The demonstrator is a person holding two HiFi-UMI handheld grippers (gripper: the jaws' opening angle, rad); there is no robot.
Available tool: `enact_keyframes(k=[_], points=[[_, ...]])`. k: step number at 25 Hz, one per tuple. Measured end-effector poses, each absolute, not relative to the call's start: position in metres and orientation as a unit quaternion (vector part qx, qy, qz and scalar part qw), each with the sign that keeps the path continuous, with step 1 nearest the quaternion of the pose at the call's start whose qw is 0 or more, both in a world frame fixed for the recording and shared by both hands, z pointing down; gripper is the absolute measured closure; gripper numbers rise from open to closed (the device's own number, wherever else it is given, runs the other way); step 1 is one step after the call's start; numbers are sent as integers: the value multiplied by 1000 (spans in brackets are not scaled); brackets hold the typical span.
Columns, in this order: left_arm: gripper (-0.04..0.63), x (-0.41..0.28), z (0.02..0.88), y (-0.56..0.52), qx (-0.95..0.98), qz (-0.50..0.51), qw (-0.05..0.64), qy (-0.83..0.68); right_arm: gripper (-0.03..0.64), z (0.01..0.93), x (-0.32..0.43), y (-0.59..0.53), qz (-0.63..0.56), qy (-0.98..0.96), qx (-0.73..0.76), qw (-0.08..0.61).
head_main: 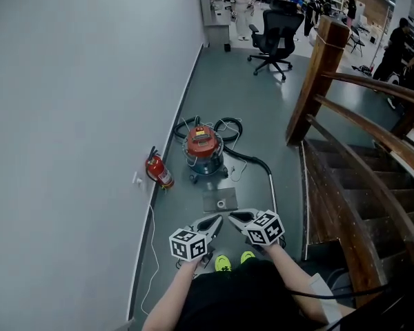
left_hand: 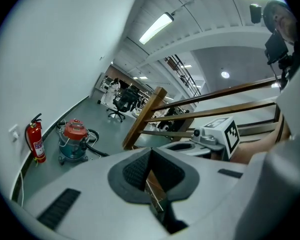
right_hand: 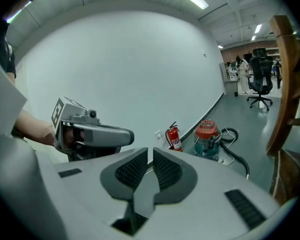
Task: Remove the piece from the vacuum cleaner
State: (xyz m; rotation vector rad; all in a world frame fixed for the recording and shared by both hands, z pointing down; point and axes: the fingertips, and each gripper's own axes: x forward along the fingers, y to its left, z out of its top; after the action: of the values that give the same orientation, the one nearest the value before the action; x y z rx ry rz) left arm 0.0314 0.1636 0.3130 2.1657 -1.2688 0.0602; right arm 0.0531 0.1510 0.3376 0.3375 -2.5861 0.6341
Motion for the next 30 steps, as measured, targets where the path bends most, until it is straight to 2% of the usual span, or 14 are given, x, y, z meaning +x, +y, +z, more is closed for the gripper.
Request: enact_keyframes(k=[9,30], points=[[586,38,303,179,810,1,302,-503,600,321,59,166,206,-948,120,209],[585,34,287,162,825,-6,273,-495,600,307,51,153,182,-955,127,196]])
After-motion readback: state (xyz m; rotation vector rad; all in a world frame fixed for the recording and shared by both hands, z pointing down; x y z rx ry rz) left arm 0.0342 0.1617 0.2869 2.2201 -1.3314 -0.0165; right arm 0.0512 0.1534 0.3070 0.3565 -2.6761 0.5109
